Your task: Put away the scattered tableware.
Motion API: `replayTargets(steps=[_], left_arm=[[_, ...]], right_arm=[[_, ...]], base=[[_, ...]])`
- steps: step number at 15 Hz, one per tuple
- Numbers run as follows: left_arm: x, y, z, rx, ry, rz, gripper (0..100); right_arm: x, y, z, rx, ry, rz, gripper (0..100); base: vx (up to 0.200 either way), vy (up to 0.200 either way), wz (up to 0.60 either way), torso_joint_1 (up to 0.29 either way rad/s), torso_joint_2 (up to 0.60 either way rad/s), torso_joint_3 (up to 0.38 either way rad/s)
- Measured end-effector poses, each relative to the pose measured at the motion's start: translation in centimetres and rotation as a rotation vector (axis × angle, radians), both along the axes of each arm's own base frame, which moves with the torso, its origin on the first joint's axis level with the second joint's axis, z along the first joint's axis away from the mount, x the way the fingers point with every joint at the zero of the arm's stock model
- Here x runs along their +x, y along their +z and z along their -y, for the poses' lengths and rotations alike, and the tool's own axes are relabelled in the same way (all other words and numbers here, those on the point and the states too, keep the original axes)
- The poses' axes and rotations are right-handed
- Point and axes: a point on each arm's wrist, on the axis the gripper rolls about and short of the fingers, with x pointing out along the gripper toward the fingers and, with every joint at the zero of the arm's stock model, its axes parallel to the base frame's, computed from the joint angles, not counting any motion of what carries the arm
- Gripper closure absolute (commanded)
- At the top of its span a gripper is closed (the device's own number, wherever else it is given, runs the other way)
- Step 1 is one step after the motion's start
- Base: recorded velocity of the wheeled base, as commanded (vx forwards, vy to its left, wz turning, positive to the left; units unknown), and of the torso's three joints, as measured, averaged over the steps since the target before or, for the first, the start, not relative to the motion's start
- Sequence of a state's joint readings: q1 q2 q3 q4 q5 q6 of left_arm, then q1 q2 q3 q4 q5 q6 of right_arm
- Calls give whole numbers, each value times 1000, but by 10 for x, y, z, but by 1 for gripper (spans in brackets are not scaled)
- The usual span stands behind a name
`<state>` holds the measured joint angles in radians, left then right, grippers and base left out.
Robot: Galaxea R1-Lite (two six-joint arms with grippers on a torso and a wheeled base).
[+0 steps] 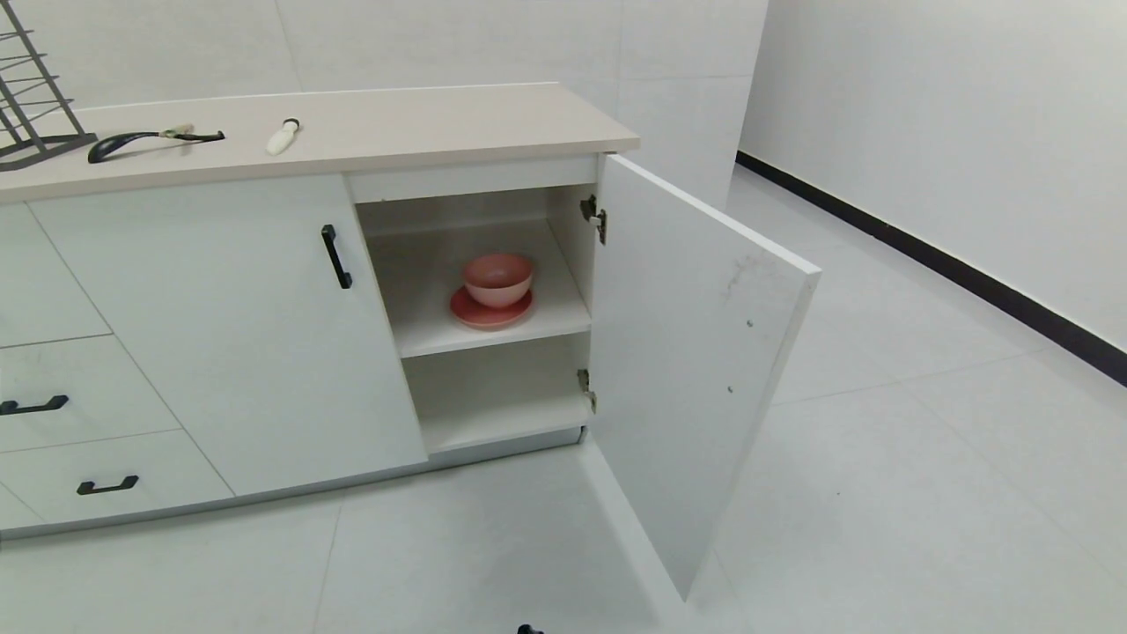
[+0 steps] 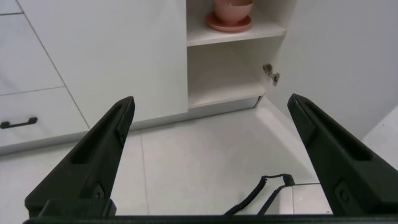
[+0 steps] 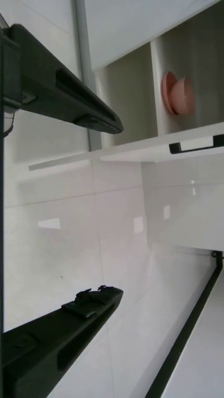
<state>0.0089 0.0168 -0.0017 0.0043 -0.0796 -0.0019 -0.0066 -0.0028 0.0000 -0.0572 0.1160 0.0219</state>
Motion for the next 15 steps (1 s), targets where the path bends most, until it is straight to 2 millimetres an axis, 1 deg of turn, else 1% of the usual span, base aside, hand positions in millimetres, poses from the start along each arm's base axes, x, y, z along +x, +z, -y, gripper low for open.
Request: replayTargets(steps=[3, 6, 11, 12, 13, 15], left_arm=[[0, 0, 0, 0, 1, 0, 0], [0, 0, 0, 1, 1, 1, 0], [0, 0, 0, 0, -1, 3, 0], [0, 0, 0, 0, -2, 3, 0], [0, 0, 0, 0, -2, 3, 0], [0, 0, 0, 0, -2, 3, 0]], right_arm=[[0, 0, 0, -2, 3, -1, 100], [0, 0, 0, 4, -2, 0, 100], [0, 0, 0, -28, -7, 0, 100], [0, -1, 0, -35, -15, -8, 100], [0, -6, 1, -47, -28, -53, 100], [0, -6, 1, -49, -36, -56, 100]], base=[[0, 0, 0, 0, 0, 0], [-200, 0, 0, 9, 9, -1], [0, 0, 0, 0, 0, 0], [0, 0, 0, 0, 0, 0], [0, 0, 0, 0, 0, 0], [0, 0, 0, 0, 0, 0]])
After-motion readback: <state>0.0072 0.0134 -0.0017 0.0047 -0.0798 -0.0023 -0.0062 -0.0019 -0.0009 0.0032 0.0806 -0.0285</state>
